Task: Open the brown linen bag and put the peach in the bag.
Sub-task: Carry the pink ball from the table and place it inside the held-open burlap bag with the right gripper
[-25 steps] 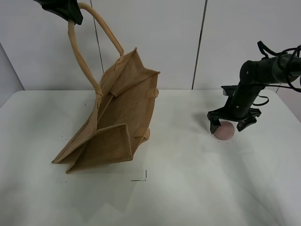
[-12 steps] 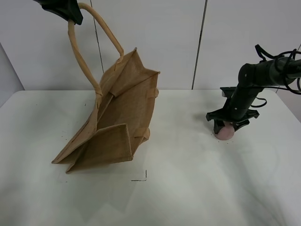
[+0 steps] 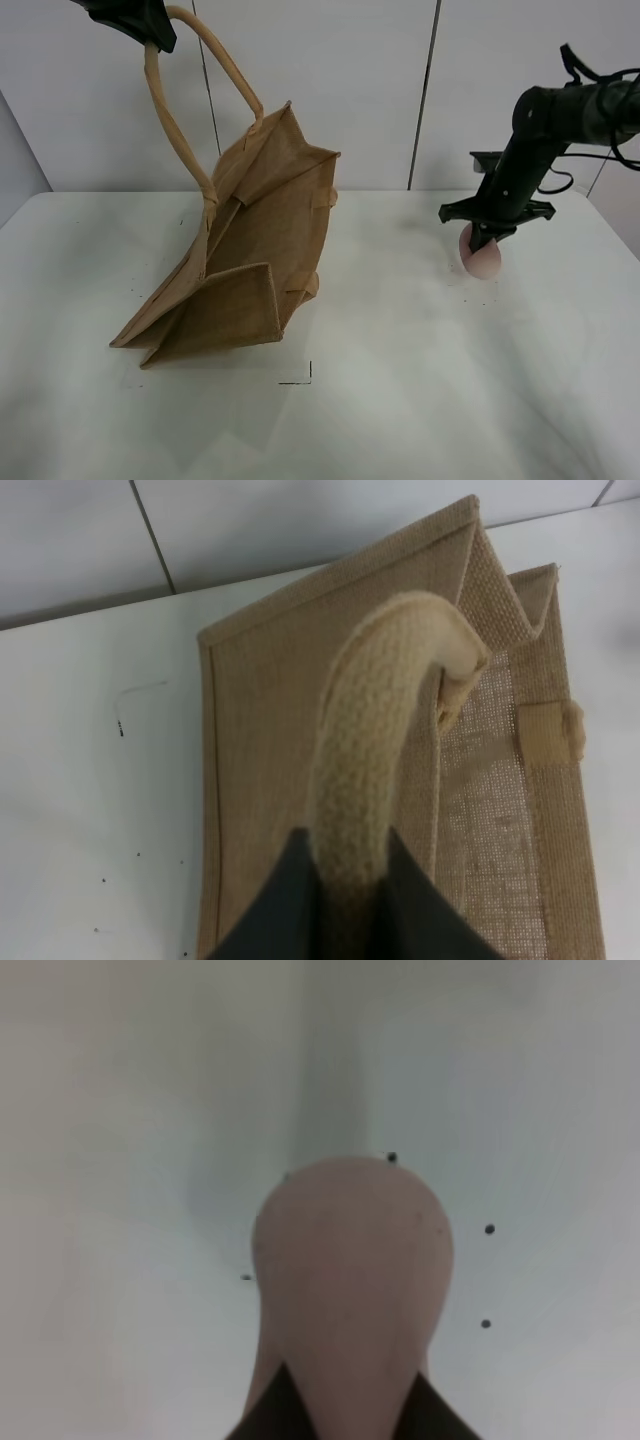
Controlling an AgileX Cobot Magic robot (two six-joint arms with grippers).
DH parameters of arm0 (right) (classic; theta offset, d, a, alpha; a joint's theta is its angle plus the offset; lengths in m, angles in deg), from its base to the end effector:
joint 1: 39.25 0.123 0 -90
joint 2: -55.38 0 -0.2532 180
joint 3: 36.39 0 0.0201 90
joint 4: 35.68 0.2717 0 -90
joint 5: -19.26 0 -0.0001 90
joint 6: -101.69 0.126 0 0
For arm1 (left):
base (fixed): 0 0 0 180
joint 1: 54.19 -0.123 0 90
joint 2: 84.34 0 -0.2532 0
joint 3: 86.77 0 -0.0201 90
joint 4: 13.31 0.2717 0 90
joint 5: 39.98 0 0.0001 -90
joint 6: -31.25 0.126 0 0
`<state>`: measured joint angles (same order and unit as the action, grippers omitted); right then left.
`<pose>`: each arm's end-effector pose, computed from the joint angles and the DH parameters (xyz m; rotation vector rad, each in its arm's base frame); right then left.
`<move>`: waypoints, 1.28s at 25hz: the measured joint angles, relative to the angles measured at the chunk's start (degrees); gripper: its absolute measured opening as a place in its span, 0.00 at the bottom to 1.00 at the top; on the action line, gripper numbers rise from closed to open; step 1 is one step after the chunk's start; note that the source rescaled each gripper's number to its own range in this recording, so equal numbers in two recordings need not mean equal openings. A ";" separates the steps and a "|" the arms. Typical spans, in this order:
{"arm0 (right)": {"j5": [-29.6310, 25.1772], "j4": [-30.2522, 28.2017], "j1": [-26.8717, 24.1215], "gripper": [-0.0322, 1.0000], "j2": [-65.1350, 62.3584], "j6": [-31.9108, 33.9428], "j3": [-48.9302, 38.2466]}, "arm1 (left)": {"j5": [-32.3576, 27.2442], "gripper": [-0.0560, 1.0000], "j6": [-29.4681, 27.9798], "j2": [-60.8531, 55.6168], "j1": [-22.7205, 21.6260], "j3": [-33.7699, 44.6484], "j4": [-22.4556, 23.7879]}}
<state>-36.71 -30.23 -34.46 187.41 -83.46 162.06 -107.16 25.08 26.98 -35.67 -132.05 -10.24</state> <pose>0.4471 0.0474 0.0973 -0.1883 2.9506 0.1229 0.4039 -0.1287 0.4014 0.2498 2.3148 -0.1489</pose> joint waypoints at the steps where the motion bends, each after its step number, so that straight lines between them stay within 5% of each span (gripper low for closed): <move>1: -1.44 0.26 0.00 0.03 -0.83 -0.04 1.43 | 0.00 0.05 0.00 0.00 0.00 0.00 0.00; 11: -11.73 1.37 0.44 0.03 -9.54 -0.39 13.63 | 0.00 0.05 0.00 0.00 0.00 0.00 0.00; 16: -13.46 7.18 5.99 0.03 -9.66 -2.58 17.82 | 0.00 0.05 0.00 0.00 0.00 0.00 0.00; 24: -5.87 17.17 17.66 0.03 -9.48 -7.78 18.62 | 0.00 0.05 0.00 0.00 0.00 0.00 0.00; 32: 1.68 27.62 23.84 0.03 -2.52 -28.01 18.67 | 0.00 0.05 0.00 0.00 0.00 0.00 0.00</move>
<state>-35.03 -2.61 -10.63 184.89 -111.47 180.73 -107.16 25.08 26.98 -35.67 -132.05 -10.24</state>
